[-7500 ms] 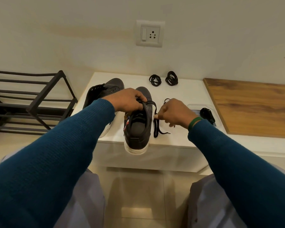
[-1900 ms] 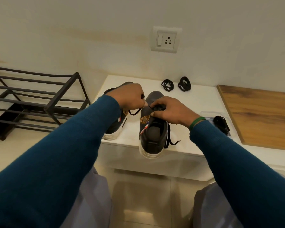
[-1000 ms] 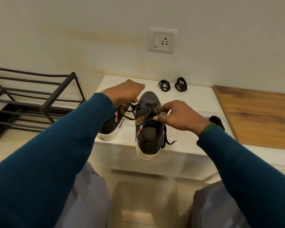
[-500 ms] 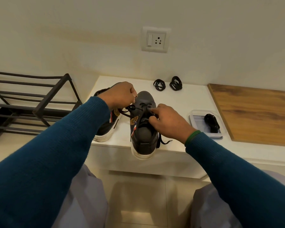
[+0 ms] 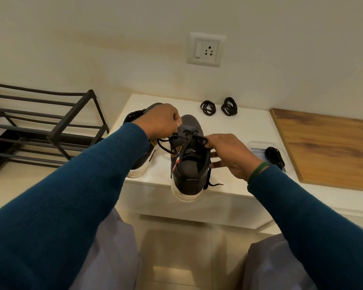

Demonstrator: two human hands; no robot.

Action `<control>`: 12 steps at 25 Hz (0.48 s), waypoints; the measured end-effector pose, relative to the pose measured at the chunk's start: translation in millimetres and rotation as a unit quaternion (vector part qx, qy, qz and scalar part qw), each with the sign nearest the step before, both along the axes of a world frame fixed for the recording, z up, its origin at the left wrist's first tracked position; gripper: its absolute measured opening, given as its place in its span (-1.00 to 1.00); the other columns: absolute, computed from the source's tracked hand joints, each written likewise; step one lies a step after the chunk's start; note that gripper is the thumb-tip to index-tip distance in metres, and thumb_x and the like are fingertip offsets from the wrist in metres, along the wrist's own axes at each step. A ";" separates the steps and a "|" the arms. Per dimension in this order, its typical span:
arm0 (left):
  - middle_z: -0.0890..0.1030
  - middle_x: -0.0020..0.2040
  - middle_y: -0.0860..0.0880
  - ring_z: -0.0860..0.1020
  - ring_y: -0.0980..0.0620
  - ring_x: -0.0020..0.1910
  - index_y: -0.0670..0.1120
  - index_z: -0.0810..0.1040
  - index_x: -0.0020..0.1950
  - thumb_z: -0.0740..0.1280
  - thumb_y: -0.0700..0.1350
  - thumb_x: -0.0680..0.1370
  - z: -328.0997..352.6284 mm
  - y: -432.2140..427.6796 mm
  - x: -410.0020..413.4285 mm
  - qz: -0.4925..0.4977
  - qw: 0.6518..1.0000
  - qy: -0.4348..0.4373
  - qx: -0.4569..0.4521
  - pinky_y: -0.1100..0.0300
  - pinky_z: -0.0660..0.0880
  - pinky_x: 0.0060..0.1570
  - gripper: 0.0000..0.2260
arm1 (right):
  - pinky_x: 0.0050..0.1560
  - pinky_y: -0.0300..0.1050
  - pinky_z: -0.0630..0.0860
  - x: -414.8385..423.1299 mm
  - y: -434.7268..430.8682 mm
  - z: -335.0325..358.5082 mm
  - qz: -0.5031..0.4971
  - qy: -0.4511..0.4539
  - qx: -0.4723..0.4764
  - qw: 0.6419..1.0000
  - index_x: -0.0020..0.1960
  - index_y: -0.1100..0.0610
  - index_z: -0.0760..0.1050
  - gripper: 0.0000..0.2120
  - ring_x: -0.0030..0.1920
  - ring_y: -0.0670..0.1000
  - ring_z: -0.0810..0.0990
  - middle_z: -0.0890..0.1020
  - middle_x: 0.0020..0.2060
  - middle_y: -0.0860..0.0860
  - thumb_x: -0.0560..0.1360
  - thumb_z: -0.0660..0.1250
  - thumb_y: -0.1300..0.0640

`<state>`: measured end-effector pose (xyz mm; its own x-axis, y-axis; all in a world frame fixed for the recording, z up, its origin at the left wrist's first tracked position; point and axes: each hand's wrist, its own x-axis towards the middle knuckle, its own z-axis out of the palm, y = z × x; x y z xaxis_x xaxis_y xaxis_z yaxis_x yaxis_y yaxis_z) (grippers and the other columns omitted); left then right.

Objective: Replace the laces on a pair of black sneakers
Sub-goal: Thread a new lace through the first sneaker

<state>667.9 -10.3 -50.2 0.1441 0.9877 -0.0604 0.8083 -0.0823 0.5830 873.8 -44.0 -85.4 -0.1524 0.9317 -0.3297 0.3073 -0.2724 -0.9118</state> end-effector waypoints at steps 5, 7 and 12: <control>0.59 -0.09 0.04 0.59 0.11 -0.16 -0.05 0.60 0.05 0.28 -0.24 0.59 -1.2 0.6 -1.2 -0.013 1.000 0.011 -0.009 0.25 0.52 -0.19 -0.85 | -0.14 -0.07 0.66 8.7 7.1 -3.6 0.007 -0.061 0.063 0.996 -0.01 0.09 0.66 -0.76 -0.14 0.04 0.67 0.69 -0.14 0.03 0.61 0.29 -0.03; 0.50 -0.13 0.09 0.60 0.10 -0.22 0.04 0.58 0.04 0.30 -0.26 0.57 -0.5 0.1 -0.8 -0.011 1.000 0.002 -0.005 0.23 0.53 -0.26 -0.80 | 0.01 0.00 0.63 12.9 14.9 -10.8 -0.005 -0.218 0.157 0.963 0.09 0.14 0.60 -0.81 -0.03 0.06 0.63 0.65 -0.06 0.05 0.61 0.30 0.05; 0.62 -0.17 0.05 0.62 0.16 -0.30 0.08 0.59 0.04 0.32 -0.25 0.60 -3.0 -2.3 2.6 -0.024 0.999 -0.015 -0.032 0.34 0.47 -0.39 -0.79 | -0.13 -0.14 0.51 3.1 18.8 -23.5 0.062 -0.324 0.141 0.934 0.02 0.13 0.61 -0.89 -0.04 0.08 0.58 0.62 -0.11 0.01 0.57 0.31 0.17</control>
<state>670.5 -12.6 -53.2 0.1941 0.9738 -0.1182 0.7858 -0.0822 0.6129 876.9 -25.2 -108.9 -0.1188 0.9838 -0.1340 0.8320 0.0250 -0.5541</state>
